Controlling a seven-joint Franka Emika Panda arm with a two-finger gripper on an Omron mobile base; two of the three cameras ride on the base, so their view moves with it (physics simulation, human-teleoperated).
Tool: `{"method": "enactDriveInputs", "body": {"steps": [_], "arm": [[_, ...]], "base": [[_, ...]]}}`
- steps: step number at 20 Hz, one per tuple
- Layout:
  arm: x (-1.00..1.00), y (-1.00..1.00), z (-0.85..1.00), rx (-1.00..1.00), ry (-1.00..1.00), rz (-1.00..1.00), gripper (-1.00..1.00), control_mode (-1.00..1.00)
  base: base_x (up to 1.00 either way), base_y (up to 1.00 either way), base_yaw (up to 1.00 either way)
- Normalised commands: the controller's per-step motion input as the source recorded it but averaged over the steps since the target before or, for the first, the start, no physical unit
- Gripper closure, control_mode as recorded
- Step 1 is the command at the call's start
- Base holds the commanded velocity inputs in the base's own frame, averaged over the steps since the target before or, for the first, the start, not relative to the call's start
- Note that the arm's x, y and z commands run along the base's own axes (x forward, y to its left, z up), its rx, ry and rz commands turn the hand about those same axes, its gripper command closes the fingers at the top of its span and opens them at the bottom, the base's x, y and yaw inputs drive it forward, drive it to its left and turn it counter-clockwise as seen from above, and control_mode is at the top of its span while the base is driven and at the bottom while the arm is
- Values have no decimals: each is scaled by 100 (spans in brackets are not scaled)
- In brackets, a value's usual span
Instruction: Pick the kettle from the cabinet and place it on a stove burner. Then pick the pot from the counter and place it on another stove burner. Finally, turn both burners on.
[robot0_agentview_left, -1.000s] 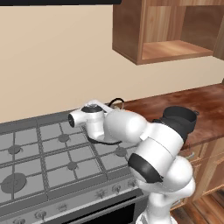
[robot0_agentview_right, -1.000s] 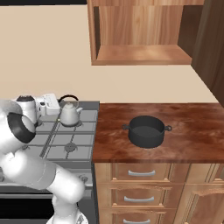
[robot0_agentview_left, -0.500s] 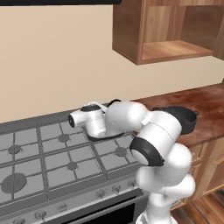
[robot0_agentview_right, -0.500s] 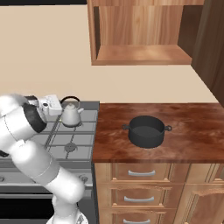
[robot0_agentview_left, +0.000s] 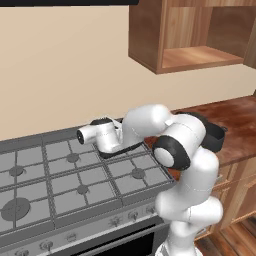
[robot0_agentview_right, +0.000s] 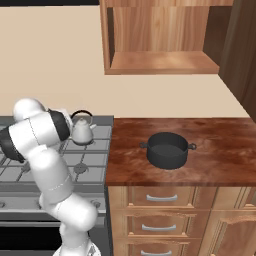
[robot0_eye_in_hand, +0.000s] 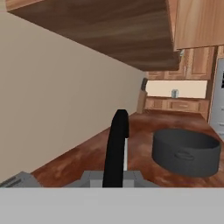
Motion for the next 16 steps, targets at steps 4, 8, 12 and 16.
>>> {"method": "enactDriveInputs", "body": {"steps": [4,8,12,16], "arm": [[24,10,-20,-1,1,-2,100,-100],[24,9,-27,-3,0,-2,100,-100],[21,4,-36,-6,0,-1,100,-100],[22,2,-31,-6,0,-1,100,-100]], "base": [[0,0,0],[0,0,0],[0,0,0],[0,0,0]]}}
